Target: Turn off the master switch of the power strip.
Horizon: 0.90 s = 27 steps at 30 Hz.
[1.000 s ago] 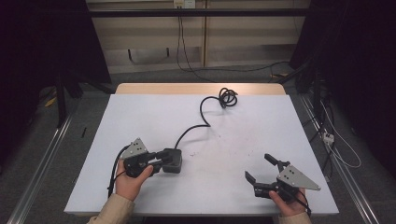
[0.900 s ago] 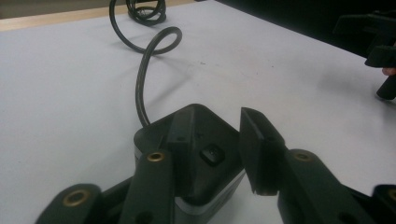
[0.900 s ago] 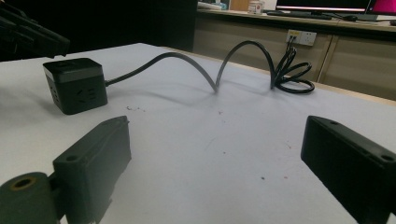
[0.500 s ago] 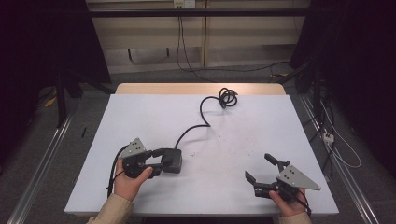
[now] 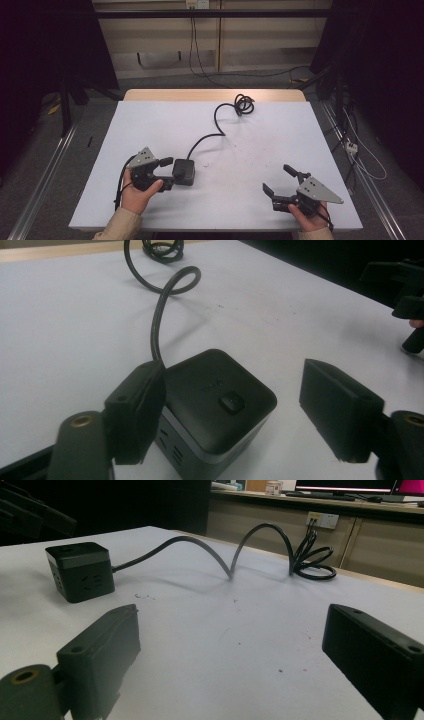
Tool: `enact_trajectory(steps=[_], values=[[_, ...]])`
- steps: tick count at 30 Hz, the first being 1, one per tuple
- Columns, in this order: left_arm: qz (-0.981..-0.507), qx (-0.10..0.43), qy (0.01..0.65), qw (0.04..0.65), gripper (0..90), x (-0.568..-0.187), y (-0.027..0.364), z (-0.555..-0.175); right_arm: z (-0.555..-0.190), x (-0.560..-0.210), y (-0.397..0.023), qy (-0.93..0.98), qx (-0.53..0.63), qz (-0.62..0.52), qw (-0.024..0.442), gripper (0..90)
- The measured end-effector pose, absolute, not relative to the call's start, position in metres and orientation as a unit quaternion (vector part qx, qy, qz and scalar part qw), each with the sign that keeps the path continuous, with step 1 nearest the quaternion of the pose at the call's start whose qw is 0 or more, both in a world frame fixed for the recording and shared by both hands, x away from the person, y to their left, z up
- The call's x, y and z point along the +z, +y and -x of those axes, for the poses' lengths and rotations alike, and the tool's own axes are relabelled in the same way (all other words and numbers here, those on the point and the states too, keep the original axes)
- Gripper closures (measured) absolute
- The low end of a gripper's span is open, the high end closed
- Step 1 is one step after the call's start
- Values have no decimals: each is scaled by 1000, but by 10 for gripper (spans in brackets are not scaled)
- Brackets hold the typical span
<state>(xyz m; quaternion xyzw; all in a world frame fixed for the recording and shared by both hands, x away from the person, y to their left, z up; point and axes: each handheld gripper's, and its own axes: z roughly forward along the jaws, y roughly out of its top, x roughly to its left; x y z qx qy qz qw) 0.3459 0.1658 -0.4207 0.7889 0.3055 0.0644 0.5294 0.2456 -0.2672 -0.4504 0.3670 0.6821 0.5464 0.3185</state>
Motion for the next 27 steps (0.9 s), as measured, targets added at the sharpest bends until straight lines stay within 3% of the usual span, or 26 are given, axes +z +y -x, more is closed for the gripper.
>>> enact_trajectory(steps=[12,27], values=[[-788,65,308,529,153,-419,171,-345,-246,-450,-268,682,548,-365,320,80],[-786,61,306,534,116,-421,184,-344,-246,-450,-267,682,548,-365,320,80]])
